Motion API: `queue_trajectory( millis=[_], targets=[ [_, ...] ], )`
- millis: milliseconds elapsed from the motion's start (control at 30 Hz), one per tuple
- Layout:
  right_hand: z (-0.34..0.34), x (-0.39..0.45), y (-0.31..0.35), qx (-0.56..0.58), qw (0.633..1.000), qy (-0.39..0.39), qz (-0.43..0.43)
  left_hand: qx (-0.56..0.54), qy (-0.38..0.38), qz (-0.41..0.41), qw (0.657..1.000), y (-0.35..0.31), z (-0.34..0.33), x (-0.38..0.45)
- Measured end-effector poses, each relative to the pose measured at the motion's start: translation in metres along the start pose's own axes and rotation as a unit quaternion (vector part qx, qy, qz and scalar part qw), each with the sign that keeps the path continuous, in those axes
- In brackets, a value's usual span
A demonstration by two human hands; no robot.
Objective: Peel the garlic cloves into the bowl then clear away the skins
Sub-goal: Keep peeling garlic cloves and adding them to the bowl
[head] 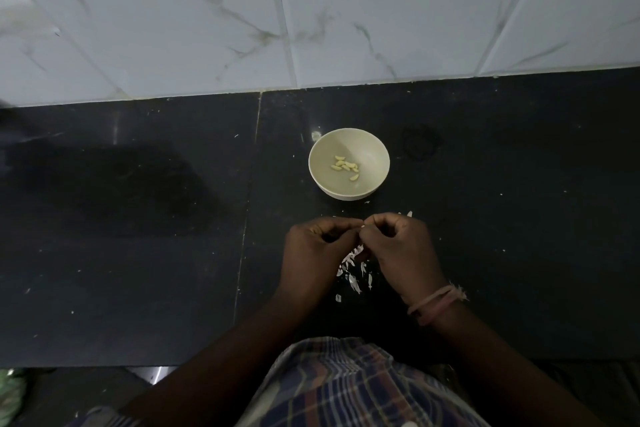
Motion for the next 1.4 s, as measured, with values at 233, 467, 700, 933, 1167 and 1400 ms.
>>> queue_trajectory(
  millis=[233,467,700,933,1167,1400],
  targets=[
    [0.001,0.002,0.001,0.041,0.999,-0.010,-0.021,-0.139,0.023,0.051,0.989,0.020,-0.006,0.008],
    [-0.016,0.000,-0.017,0.177,0.980,0.002,-0.087,-0.345,0.016,0.103,0.933,0.046,-0.016,0.010],
    [-0.030,-0.003,-0.020,0.212,0.973,0.034,-0.082,-0.436,0.024,0.144,0.888,0.060,-0.022,0.006],
    [-0.035,-0.005,-0.023,0.296,0.951,0.034,-0.085,-0.465,0.016,0.145,0.873,0.058,-0.021,0.006],
    [-0.037,-0.005,-0.020,0.361,0.930,0.025,-0.068,-0.451,0.044,0.150,0.879,0.053,-0.027,0.004],
    [-0.024,-0.001,-0.019,0.344,0.938,0.031,-0.025,-0.535,-0.033,0.175,0.826,0.068,-0.012,0.004]
  ],
)
Point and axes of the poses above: each hand's wrist, its own x-axis towards the middle knuckle, its own z-axis out of the back of the hand, y = z × x, the point moved 8 cm from there along x, towards the middle knuckle, and after that the axes turned 5 degrees about y, right-handed, at the moved point
